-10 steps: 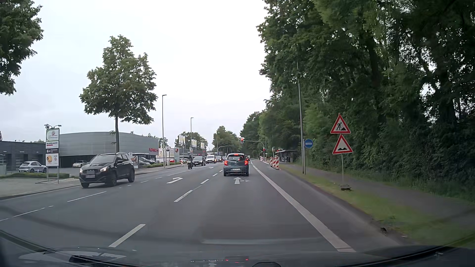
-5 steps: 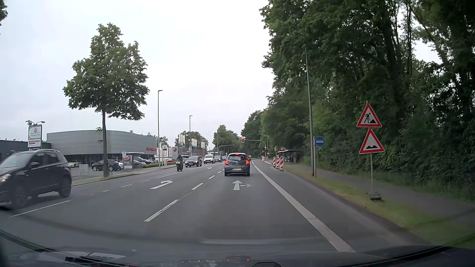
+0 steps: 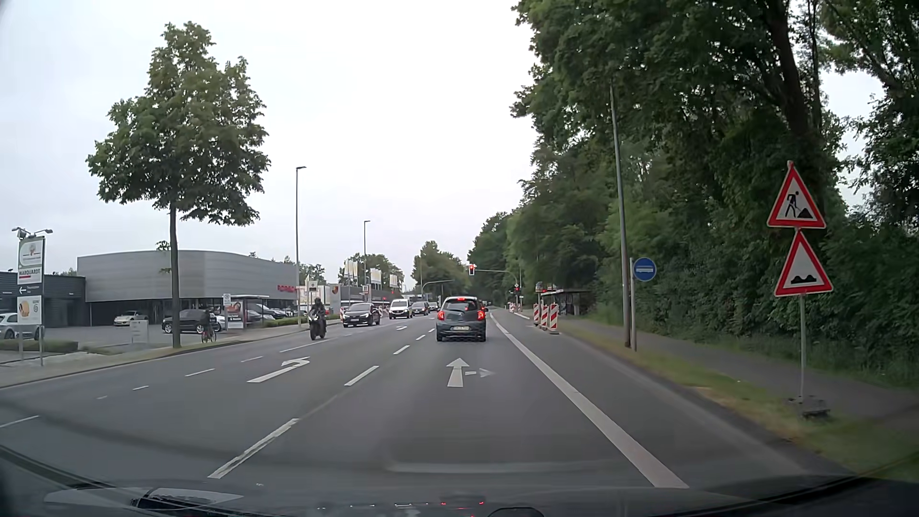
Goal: Follow the waypoints while adhering to traffic rules and regulations
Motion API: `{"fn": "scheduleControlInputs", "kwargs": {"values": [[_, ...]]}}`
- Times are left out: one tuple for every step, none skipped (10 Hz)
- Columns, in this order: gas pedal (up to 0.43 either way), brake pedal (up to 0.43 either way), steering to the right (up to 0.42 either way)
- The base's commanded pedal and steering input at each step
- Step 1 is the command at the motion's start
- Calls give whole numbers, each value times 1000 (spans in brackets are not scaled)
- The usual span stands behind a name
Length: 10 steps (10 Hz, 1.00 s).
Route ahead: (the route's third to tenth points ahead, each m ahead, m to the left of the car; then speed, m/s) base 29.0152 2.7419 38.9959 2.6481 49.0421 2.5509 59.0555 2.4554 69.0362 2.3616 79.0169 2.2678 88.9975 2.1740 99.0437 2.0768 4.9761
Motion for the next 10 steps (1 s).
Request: {"fn": "scheduleControlInputs", "kwargs": {"values": [[59,0,-8],[59,0,-6],[59,0,-7],[59,0,-10],[59,0,-12],[59,0,-12],[59,0,-12],[59,0,-13],[59,0,-13],[59,0,-13]]}}
